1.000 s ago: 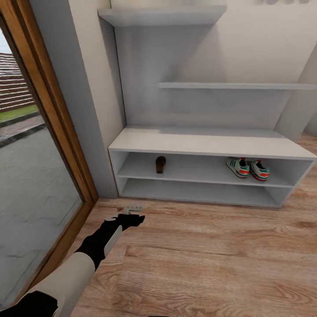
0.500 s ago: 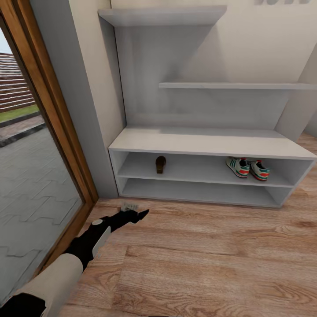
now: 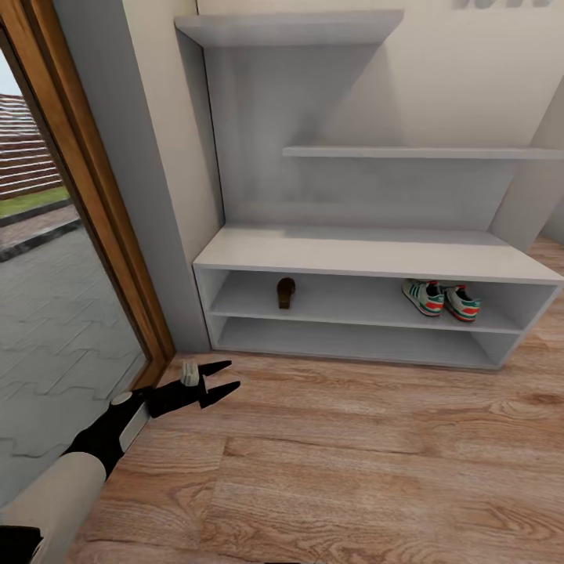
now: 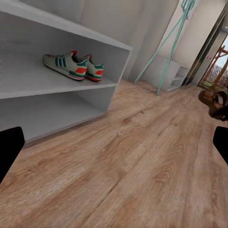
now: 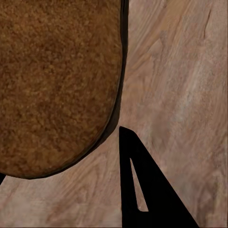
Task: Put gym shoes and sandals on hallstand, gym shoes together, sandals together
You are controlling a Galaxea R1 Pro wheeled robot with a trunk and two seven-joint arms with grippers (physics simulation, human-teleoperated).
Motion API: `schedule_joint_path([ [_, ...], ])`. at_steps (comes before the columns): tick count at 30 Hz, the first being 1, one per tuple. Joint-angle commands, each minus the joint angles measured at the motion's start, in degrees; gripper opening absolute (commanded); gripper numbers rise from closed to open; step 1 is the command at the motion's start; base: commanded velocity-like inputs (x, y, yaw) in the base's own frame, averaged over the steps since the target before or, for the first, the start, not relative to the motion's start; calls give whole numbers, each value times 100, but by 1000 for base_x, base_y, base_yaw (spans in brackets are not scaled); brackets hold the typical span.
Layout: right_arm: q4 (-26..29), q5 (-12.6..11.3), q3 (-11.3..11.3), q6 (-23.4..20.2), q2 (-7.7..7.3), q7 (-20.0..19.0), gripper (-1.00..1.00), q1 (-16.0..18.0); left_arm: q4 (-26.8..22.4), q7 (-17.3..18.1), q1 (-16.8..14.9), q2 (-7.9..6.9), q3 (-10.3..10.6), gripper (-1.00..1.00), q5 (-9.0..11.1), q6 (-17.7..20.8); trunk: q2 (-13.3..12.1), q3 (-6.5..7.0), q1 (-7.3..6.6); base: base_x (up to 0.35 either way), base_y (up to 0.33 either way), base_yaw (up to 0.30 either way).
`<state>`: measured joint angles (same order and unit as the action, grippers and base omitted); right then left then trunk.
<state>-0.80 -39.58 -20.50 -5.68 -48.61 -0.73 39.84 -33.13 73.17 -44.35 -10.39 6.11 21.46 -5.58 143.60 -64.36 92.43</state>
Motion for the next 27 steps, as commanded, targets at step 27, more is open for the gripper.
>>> schedule_joint_path([
  [27,3452,2404,3305,-2387,4869,1339,-100,78,-27,-13,-3,-7,66,100,34,-57,2,-5,-1,0,0,0],
])
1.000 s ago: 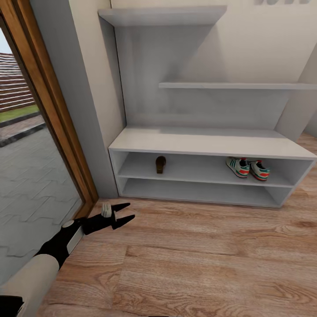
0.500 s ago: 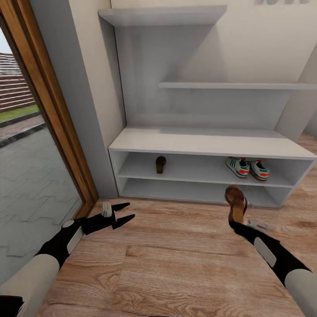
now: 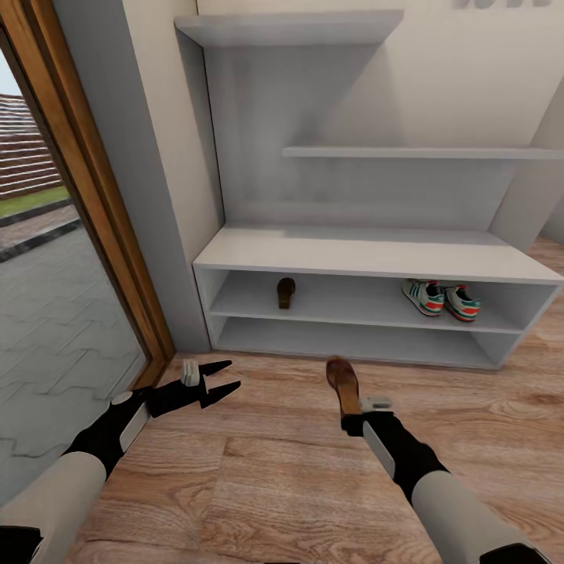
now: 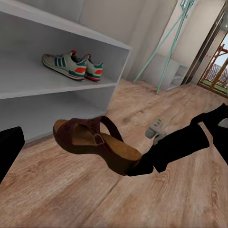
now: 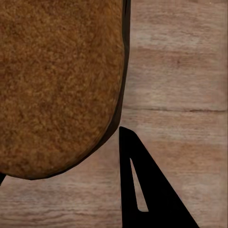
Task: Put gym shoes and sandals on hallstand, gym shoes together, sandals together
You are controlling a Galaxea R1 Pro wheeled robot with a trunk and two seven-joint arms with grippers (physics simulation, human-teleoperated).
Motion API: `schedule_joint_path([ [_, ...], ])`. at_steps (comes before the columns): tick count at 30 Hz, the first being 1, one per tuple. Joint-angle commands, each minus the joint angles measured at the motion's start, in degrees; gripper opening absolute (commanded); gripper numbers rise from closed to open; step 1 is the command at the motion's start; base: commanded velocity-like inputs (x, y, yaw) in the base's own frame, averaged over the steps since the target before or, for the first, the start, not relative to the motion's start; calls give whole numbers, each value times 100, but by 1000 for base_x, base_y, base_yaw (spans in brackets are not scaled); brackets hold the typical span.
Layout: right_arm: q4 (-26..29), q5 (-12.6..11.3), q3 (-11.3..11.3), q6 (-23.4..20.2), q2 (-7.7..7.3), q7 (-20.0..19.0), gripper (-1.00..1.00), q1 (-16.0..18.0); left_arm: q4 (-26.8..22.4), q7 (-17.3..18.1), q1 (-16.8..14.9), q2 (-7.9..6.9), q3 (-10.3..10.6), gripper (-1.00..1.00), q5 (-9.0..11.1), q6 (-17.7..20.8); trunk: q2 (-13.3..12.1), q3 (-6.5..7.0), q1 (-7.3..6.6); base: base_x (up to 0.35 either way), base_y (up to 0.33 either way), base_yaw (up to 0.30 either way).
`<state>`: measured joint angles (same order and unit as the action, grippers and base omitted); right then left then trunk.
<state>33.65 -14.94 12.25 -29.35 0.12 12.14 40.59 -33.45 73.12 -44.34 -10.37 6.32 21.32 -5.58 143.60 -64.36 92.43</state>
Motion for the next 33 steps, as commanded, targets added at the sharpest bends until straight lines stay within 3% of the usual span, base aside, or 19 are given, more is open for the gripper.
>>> schedule_joint_path([
  [1,12,-55,29,-18,-1,54,-100,9,5,-8,-5,-9,46,100,48,-58,2,-5,-1,0,0,0],
  [5,15,-39,29,165,0,54,-100,17,-1,-8,-5,8,50,100,48,-58,2,-5,-1,0,0,0],
  [9,-33,-38,31,1138,-3,49,-100,19,4,-11,-5,22,49,100,48,-58,2,-5,-1,0,0,0],
  [10,-55,-41,28,1664,-3,47,-100,19,4,-13,-5,29,49,100,48,-58,2,-5,-1,0,0,0],
  [15,-62,-44,24,2349,-3,44,-100,19,5,-16,-5,34,52,100,48,-58,2,-5,-1,0,0,0],
  [25,-21,-36,34,2433,-3,59,-100,19,5,-10,-5,53,51,100,48,-58,2,-8,-1,0,0,9],
  [33,-16,-36,32,2434,-3,60,-100,18,5,-8,-5,111,52,100,48,-58,2,-38,-1,14,0,181],
])
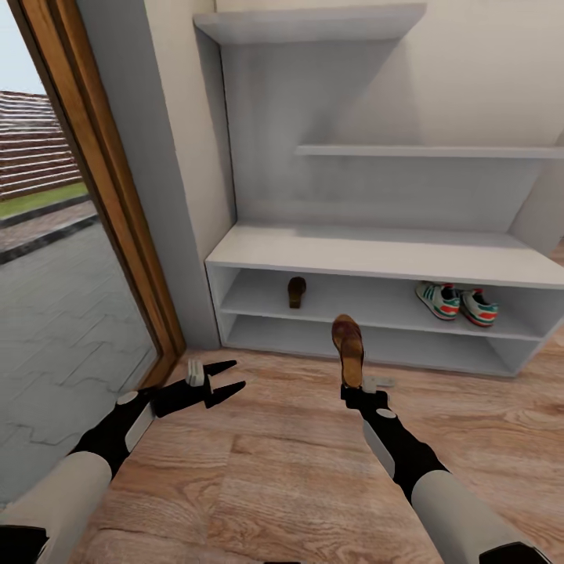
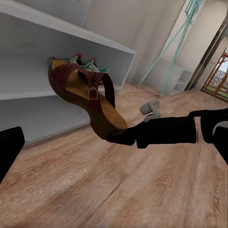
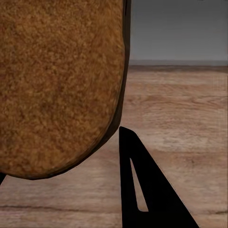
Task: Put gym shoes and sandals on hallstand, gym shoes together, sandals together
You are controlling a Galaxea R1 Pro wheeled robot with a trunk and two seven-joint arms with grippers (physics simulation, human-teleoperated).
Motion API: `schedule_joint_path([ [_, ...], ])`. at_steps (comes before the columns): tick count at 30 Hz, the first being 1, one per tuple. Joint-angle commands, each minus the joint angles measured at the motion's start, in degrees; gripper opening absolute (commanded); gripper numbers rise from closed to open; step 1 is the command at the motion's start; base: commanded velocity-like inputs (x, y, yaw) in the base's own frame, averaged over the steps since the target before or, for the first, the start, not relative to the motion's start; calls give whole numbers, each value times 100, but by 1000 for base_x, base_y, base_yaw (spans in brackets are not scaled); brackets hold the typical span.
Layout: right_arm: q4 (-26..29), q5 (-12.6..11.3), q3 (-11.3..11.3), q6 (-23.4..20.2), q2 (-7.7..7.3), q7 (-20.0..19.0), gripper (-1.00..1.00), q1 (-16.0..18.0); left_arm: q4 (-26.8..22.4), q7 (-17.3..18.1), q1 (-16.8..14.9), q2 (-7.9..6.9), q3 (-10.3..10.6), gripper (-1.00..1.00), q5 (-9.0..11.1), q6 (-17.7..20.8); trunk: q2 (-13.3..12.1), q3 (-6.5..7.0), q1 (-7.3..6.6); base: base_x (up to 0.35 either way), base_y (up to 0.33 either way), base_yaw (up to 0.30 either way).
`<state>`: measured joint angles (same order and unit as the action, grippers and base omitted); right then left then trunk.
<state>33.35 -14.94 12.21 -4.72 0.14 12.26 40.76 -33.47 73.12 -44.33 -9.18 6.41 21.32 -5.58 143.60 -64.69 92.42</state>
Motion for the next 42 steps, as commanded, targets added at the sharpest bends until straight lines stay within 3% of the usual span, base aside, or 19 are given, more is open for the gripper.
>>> schedule_joint_path([
  [1,13,-36,36,-29,-6,49,-100,-1,7,-8,-6,-7,43,100,47,-58,2,-8,-1,86,0,128],
  [8,21,-42,26,-29,-23,39,-100,-4,12,-8,-6,7,44,100,47,-58,2,-12,-1,211,-38,26],
  [14,14,-44,12,-29,-48,40,-100,-3,30,-8,-6,238,45,100,47,-63,2,-12,-1,244,-80,1],
  [16,14,-45,12,-29,-49,40,-100,-5,41,3,-6,377,84,100,47,-65,2,-12,-1,62,-18,0],
  [18,13,-45,10,-29,-49,40,-100,-6,47,21,0,521,243,100,47,-66,2,-12,-1,22,-7,0],
  [20,13,-45,15,-29,-49,40,-100,-5,51,30,6,645,629,100,51,-66,2,-12,-1,9,-3,0],
  [21,15,-45,17,-29,-49,40,-100,-6,56,28,9,727,1203,100,54,-65,2,-12,-1,3,-1,0],
  [24,20,-45,18,-31,-48,40,-100,-3,54,30,11,840,1968,100,73,-60,2,-12,-1,1,0,0],
  [27,22,-45,18,-31,-46,40,-100,-4,55,35,17,876,2248,100,94,-58,2,-12,-1,0,0,0],
  [42,22,-41,18,-38,-44,40,-100,-5,67,4,21,893,2338,100,117,-58,2,-12,-1,207,79,0],
])
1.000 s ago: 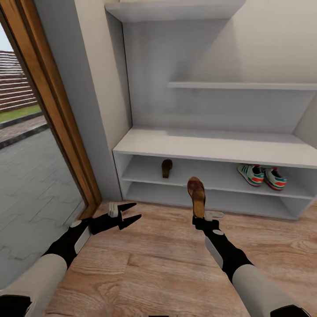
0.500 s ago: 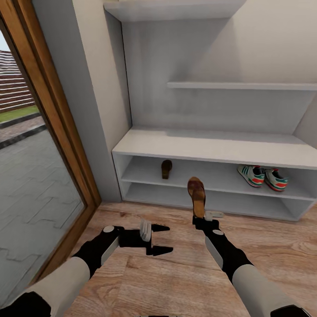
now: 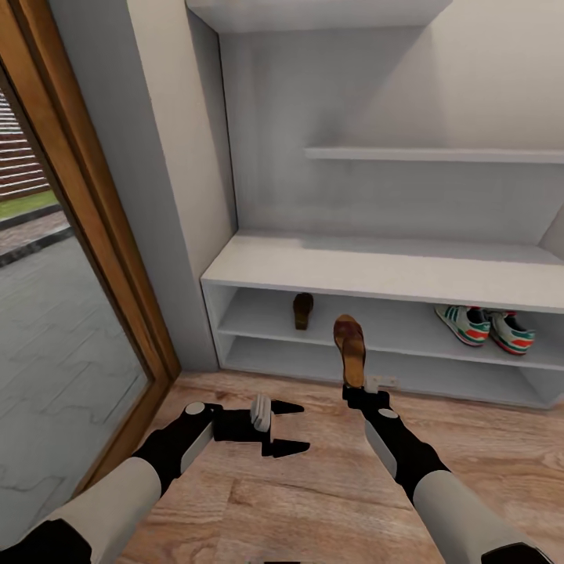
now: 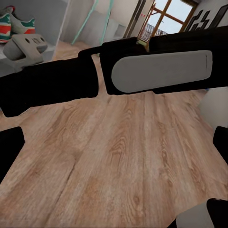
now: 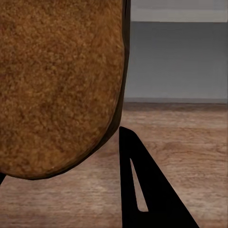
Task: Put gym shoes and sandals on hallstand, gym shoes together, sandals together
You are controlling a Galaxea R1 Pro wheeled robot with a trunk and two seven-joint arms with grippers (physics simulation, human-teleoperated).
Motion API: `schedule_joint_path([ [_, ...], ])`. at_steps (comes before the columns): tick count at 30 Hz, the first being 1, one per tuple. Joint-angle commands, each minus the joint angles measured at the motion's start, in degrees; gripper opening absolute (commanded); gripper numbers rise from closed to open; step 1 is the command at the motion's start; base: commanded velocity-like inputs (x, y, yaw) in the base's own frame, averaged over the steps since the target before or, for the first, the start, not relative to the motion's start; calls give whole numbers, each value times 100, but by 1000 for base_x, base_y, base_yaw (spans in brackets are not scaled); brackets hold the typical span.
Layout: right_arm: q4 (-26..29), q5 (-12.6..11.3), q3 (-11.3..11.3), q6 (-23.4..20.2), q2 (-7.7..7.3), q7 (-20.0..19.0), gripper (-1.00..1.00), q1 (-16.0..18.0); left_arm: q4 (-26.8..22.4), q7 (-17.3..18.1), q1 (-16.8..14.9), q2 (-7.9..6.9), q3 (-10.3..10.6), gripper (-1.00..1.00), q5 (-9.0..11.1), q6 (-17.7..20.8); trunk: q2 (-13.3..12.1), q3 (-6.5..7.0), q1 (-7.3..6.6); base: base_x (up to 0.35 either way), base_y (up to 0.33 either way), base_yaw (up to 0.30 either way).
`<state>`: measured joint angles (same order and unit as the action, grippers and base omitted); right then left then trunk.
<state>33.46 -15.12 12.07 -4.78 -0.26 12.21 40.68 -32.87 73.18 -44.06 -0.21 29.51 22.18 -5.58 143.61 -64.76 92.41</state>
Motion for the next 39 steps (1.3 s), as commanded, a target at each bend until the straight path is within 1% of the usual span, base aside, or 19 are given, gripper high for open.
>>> schedule_joint_path([
  [1,11,-22,32,-32,-6,44,-100,2,7,-3,-6,-4,28,100,32,-58,2,-5,0,124,28,0],
  [7,11,-22,32,-32,-6,44,-100,2,7,-5,-6,0,29,100,32,-56,2,-5,0,58,15,0],
  [14,11,-25,32,-32,-6,44,-100,1,5,-6,-6,12,29,100,32,-53,2,-5,0,237,124,0],
  [21,11,-25,32,-32,-7,44,-100,1,8,-6,-6,13,33,100,32,-49,2,-5,0,80,23,0],
  [32,11,-24,32,-32,-8,44,-100,3,6,-6,-6,13,38,100,32,-49,2,-5,0,303,23,0],
  [39,11,-24,32,-32,-9,44,-100,3,7,-6,-6,13,38,100,32,-49,2,-5,0,89,0,0],
])
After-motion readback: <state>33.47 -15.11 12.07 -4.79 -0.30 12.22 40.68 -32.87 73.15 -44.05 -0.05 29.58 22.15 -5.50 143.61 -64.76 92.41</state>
